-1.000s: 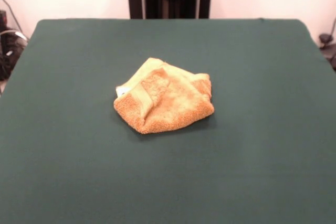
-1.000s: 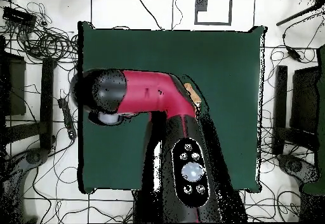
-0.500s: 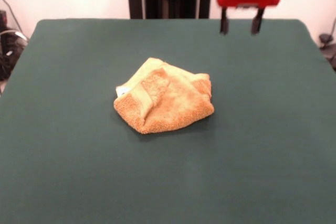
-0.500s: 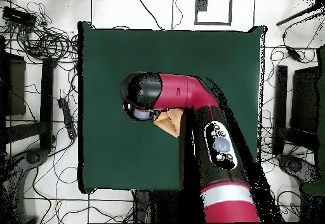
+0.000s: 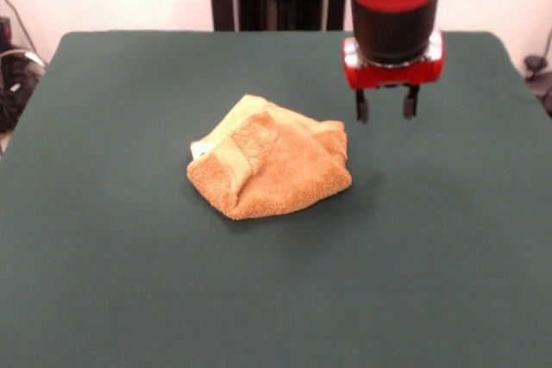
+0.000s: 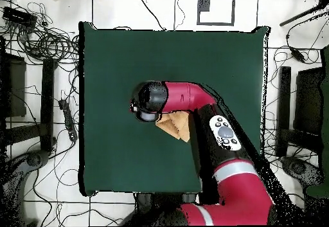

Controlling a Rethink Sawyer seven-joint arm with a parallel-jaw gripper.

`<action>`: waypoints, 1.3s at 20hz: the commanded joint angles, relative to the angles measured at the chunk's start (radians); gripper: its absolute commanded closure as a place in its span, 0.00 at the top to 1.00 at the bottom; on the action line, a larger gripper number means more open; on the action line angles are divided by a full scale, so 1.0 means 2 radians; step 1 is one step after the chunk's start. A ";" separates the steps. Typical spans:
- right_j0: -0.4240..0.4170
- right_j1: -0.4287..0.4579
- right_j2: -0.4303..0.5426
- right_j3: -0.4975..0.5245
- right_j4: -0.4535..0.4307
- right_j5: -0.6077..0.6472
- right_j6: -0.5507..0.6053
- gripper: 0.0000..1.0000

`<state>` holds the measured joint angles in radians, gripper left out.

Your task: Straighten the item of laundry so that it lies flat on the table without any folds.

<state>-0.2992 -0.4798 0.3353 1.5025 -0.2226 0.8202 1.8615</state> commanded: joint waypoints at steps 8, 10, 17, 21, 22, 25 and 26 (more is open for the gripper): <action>0.000 0.089 0.114 -0.020 -0.077 -0.028 -0.130 1.00; 0.005 0.097 0.117 -0.033 -0.079 -0.021 -0.121 1.00; 0.002 0.098 0.123 -0.037 -0.093 -0.007 -0.104 1.00; 0.002 0.096 0.125 -0.041 -0.097 0.005 -0.099 1.00; 0.002 0.096 0.125 -0.042 -0.098 0.005 -0.098 1.00; 0.003 0.092 0.125 -0.038 -0.104 0.002 -0.094 1.00; 0.003 0.093 0.126 -0.040 -0.105 0.005 -0.095 1.00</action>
<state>-0.3263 -0.3134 0.4882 1.4673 -0.3923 0.8161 1.8618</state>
